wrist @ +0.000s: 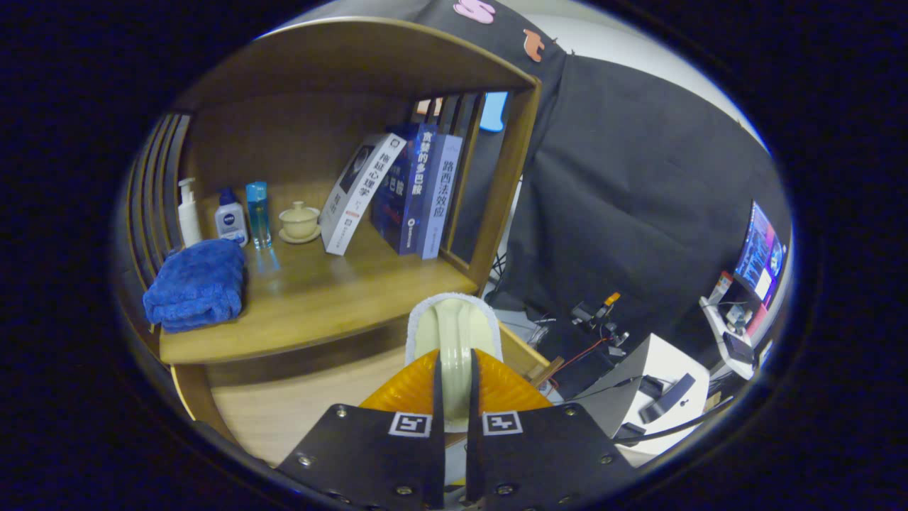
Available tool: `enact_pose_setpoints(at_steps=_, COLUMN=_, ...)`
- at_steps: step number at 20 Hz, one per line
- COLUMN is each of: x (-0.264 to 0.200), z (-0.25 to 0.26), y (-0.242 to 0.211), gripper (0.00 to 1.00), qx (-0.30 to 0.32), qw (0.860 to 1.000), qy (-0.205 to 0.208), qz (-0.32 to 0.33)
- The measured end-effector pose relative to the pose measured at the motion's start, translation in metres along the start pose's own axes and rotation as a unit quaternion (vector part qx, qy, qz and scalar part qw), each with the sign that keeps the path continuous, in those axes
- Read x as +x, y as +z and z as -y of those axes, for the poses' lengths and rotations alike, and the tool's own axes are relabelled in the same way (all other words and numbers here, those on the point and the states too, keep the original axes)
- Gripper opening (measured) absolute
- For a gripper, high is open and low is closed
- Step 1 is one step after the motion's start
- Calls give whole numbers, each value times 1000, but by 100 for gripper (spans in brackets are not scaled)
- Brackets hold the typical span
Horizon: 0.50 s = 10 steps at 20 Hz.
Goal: Pull open the drawer, take out the items inside it, and place them on the countertop above the cabinet.
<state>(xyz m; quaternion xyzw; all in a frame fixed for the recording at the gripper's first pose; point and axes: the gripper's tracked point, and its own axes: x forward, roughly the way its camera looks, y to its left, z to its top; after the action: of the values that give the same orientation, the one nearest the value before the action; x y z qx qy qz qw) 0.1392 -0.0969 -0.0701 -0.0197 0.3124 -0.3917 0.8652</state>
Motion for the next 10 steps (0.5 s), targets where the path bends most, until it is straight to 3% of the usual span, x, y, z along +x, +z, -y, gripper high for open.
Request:
enact_pose_setpoints(at_steps=5, x=2, z=-32, y=39, gripper=12, qx=44, qw=996, qy=61, qz=44)
enact_pose_setpoints(at_steps=10, x=29, z=-88, y=56, gripper=12, qx=115, qw=979, qy=161, qz=54)
